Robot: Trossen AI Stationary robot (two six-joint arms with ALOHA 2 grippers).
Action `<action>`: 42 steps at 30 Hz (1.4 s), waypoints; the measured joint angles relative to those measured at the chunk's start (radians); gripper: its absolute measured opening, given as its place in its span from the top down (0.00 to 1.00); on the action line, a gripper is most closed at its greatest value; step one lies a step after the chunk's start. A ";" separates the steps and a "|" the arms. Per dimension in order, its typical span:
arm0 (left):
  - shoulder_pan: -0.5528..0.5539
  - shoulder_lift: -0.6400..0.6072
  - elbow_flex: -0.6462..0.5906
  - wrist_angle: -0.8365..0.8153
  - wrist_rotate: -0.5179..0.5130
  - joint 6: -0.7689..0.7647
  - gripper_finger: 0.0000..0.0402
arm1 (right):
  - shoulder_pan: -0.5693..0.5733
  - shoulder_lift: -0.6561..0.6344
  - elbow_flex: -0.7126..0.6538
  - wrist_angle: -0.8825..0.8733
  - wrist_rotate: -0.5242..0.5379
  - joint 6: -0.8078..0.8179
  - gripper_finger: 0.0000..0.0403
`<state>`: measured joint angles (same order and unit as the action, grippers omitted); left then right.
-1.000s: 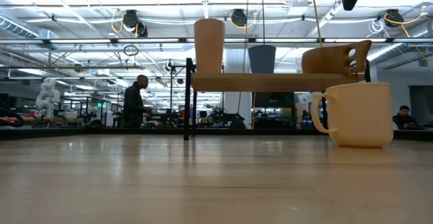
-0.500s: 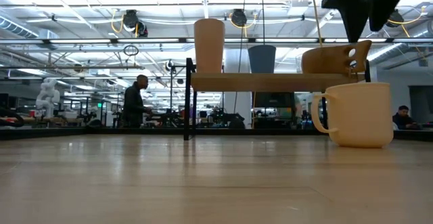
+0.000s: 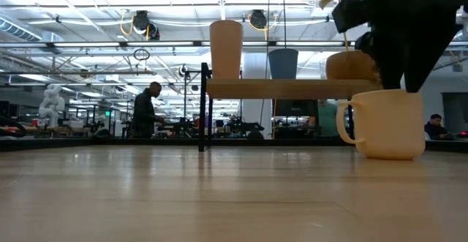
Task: Stack small to large cups/mugs on shelf
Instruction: Put the light orange mug on the shelf
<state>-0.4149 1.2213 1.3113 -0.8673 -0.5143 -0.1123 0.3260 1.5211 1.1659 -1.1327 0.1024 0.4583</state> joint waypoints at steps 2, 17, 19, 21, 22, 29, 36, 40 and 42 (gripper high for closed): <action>0.000 0.000 0.000 0.000 0.000 0.000 0.50 | -0.012 0.000 -0.017 0.006 0.001 0.001 0.44; 0.000 0.000 0.000 0.000 0.000 0.005 0.50 | -0.065 -0.001 -0.061 0.075 -0.005 -0.060 0.73; 0.000 0.000 0.000 0.000 0.000 0.005 0.50 | -0.066 -0.001 -0.061 0.078 -0.005 -0.061 0.79; 0.000 0.000 0.000 0.000 0.000 0.005 0.50 | -0.066 -0.001 -0.061 0.086 -0.006 -0.063 0.85; 0.000 0.000 0.000 0.000 0.000 0.005 0.50 | -0.066 -0.001 -0.061 0.087 -0.006 -0.062 0.88; 0.000 0.003 0.000 0.002 0.000 0.005 0.50 | -0.065 -0.001 -0.061 0.089 -0.033 -0.045 0.98; 0.000 0.003 0.000 0.005 -0.001 -0.006 0.50 | -0.065 -0.039 -0.059 0.130 -0.032 -0.020 0.99; 0.000 0.003 0.000 0.005 -0.003 -0.018 0.50 | -0.065 -0.053 -0.030 0.127 -0.030 0.018 0.99; 0.000 0.003 0.000 0.005 -0.004 -0.021 0.50 | -0.065 -0.054 -0.003 0.127 -0.030 0.029 0.99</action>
<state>-0.4149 1.2247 1.3113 -0.8623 -0.5181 -0.1333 0.2611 1.4673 1.1627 -1.0055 0.0723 0.4876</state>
